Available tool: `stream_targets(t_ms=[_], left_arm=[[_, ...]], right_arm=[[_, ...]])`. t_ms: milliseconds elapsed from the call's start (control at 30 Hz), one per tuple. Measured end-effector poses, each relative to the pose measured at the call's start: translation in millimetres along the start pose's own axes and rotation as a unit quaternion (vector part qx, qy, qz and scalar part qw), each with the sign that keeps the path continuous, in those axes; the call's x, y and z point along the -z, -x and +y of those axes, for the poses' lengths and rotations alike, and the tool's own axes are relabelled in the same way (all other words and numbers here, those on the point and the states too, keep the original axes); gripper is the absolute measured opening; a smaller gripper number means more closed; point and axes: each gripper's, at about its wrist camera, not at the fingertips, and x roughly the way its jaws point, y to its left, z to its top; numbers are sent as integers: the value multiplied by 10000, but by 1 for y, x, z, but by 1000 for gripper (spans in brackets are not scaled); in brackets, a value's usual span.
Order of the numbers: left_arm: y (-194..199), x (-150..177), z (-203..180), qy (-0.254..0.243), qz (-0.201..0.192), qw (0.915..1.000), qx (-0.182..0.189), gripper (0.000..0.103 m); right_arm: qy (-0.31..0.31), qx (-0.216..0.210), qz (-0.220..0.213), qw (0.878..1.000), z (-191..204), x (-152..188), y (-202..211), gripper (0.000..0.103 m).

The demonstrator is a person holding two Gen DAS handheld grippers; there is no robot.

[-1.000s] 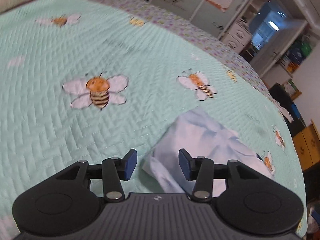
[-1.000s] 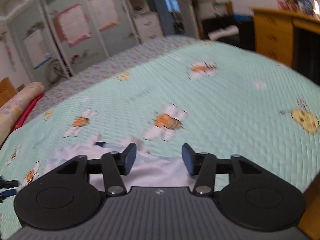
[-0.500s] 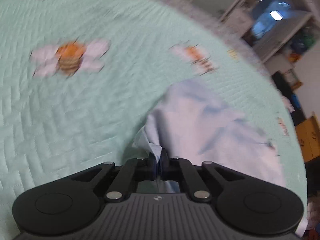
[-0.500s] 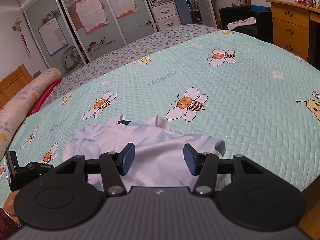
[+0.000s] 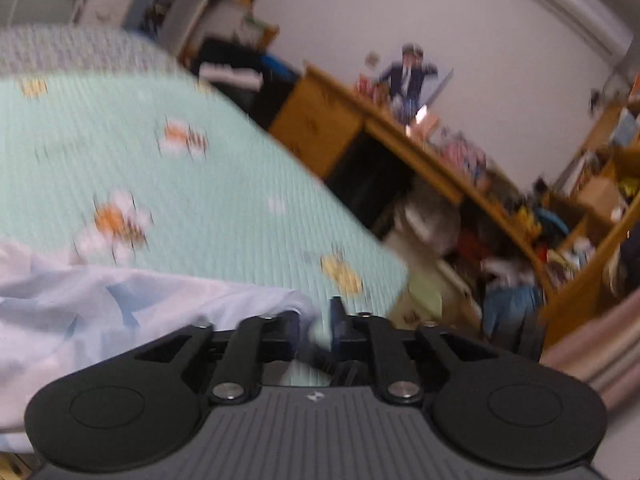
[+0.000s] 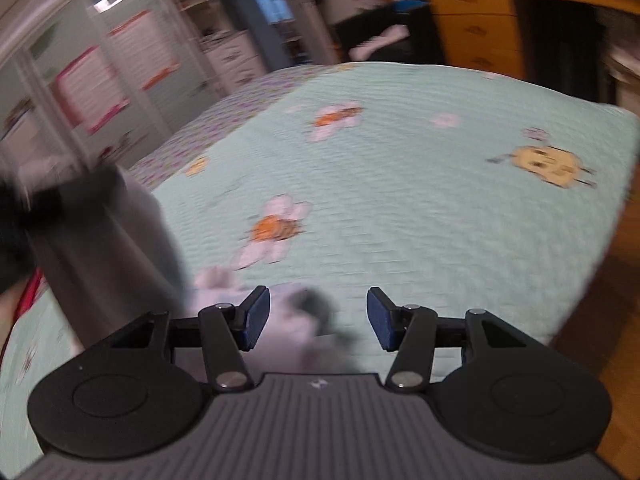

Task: Fold clothes

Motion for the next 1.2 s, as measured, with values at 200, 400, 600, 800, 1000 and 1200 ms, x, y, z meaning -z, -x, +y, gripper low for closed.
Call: stream_targets(t_ms=[200, 400, 600, 800, 1000, 1200], left_arm=[[58, 57, 66, 1256, -372, 9914, -15, 35], [152, 101, 128, 2135, -1072, 9625, -1282, 37], [195, 121, 146, 2515, -1244, 9397, -1953, 39], [230, 140, 160, 2839, -1365, 9149, -2525, 40], [235, 149, 167, 2916, -1305, 9143, -2489, 40], [208, 147, 166, 2780, -1009, 9232, -2455, 41]], right_arm=[[433, -42, -172, 9989, -18, -6, 1, 55], [3185, -1499, -317, 9354, 92, 31, 3, 75], [5581, -2118, -262, 8019, 221, 115, -30, 76], [6710, -1644, 40, 7230, 290, 182, -70, 76], [6245, -1537, 422, 7646, 281, 164, -77, 2], [4224, -1731, -448, 8886, 203, 54, -6, 2]])
